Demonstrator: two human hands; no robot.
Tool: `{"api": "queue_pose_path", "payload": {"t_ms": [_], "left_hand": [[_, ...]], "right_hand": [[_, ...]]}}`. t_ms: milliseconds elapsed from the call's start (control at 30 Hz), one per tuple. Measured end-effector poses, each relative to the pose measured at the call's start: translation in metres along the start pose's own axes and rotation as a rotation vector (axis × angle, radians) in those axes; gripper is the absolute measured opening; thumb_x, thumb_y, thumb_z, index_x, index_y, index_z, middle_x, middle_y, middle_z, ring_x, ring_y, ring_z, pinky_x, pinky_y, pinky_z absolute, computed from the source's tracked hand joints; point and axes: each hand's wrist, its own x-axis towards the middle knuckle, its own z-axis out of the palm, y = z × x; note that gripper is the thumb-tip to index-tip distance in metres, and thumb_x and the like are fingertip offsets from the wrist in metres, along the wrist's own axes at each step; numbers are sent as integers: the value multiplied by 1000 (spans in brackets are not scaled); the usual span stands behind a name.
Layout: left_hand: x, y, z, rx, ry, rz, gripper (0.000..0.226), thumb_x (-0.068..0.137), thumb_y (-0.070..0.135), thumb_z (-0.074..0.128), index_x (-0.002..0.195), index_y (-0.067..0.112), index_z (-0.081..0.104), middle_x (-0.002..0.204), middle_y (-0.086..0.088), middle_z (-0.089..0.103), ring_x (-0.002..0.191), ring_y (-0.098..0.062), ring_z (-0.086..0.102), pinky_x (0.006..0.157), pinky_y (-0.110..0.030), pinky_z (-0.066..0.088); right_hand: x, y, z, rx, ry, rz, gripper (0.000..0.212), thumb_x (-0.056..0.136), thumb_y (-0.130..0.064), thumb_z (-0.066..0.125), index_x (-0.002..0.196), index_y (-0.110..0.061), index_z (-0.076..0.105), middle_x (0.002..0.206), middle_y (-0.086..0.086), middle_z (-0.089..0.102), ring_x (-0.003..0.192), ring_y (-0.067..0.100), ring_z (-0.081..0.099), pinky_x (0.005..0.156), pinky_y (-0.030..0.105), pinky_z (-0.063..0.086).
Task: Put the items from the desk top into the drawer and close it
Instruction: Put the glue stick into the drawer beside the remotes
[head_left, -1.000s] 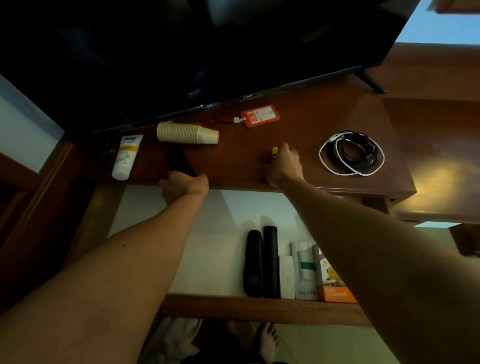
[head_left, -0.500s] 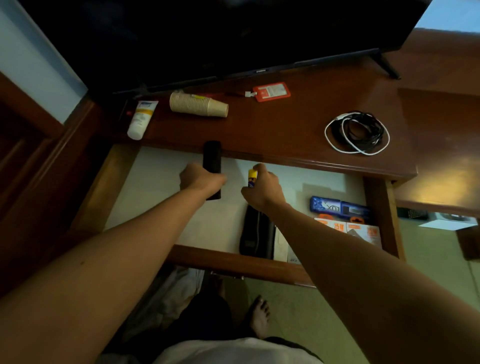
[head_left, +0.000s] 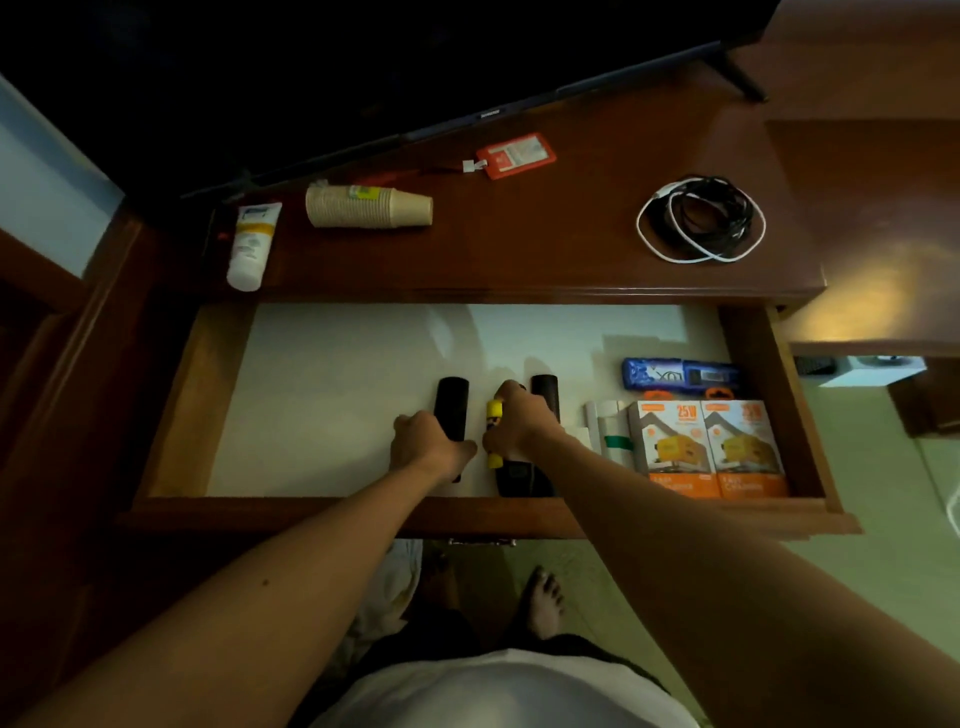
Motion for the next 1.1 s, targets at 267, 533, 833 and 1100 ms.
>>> {"api": "queue_pose_path", "payload": {"t_ms": [267, 533, 833, 1100], "left_hand": [[22, -19, 5, 215, -54, 116, 65, 72, 51, 77, 122, 14, 60, 120, -11, 52, 99, -34, 60, 81, -41, 55], [31, -27, 11, 165, -169, 209, 60, 68, 51, 84, 110, 13, 65, 108, -10, 67, 93, -30, 67, 76, -36, 58], [48, -29, -1, 183, -230, 280, 40, 81, 39, 81, 95, 7, 62, 90, -9, 64, 83, -25, 62, 63, -30, 43], [37, -30, 13, 115, -178, 264, 38, 82, 33, 81, 106, 8, 66, 102, -13, 69, 92, -28, 66, 73, -35, 54]], "right_hand": [[5, -3, 14, -217, 28, -13, 56, 81, -24, 79, 126, -15, 48, 110, 11, 63, 95, 33, 63, 72, 39, 53], [5, 3, 16, -419, -5, -74, 34, 82, -21, 77, 113, -15, 64, 108, 9, 66, 99, 30, 63, 79, 39, 53], [5, 3, 19, -480, -38, -119, 29, 82, -17, 77, 110, -17, 66, 107, 8, 65, 99, 30, 64, 82, 41, 55], [6, 10, 15, -468, -49, -156, 25, 81, -23, 77, 103, -17, 67, 103, 6, 66, 95, 27, 64, 79, 39, 55]]}}
